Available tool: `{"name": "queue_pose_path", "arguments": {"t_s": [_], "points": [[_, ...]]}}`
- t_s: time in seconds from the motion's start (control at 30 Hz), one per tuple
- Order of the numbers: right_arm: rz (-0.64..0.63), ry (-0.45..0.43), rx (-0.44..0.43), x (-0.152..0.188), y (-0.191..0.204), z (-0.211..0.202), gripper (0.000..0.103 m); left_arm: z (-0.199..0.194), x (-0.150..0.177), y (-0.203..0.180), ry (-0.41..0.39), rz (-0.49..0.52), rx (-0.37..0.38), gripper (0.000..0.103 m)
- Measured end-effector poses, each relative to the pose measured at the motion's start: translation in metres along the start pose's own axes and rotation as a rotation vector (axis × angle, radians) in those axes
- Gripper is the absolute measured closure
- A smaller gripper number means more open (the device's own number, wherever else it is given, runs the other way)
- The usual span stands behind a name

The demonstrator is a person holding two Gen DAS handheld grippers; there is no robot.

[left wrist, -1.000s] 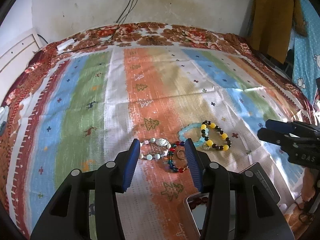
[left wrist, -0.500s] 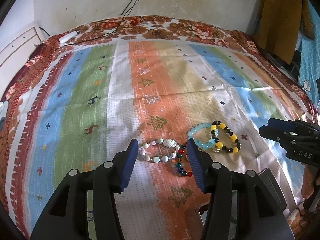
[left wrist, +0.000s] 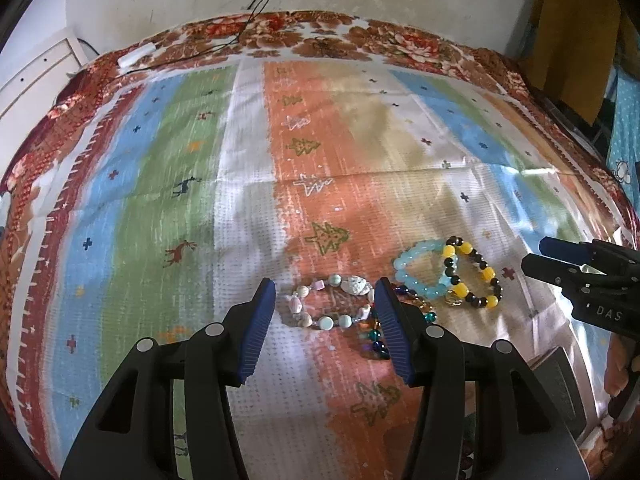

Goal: Organize jewelry
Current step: 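Move left tool to white bead bracelet while right tool approaches yellow-and-black bracelet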

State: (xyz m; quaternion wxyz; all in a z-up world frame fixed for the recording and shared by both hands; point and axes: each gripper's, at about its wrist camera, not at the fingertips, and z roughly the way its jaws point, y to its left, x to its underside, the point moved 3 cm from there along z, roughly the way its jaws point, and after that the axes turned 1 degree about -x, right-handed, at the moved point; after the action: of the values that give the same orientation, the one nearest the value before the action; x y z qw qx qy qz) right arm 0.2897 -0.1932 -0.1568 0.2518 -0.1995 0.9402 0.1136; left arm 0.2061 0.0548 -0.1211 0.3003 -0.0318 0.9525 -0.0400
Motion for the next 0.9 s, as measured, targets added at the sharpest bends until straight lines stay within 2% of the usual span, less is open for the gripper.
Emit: {"name": "queue_pose_path", "arguments": {"t_s": [0.17,0.63,0.77,0.9], "points": [[-0.005,0.022,0.001,-0.003,-0.001,0.010,0.052,0.013,-0.002,0.004,0.034,-0.004,0.001,0.050],[-0.002,0.118,0.006,-0.003,-0.010,0.046,0.052,0.050,-0.003,0.026,0.147,-0.094,0.020,0.048],[-0.003,0.138,0.010,-0.002,-0.011,0.054,0.052,0.056,0.000,0.026,0.166,-0.082,0.023,0.045],[-0.008,0.154,0.015,-0.002,-0.012,0.062,0.052,0.060,0.003,0.023,0.181,-0.046,-0.019,0.045]]}}
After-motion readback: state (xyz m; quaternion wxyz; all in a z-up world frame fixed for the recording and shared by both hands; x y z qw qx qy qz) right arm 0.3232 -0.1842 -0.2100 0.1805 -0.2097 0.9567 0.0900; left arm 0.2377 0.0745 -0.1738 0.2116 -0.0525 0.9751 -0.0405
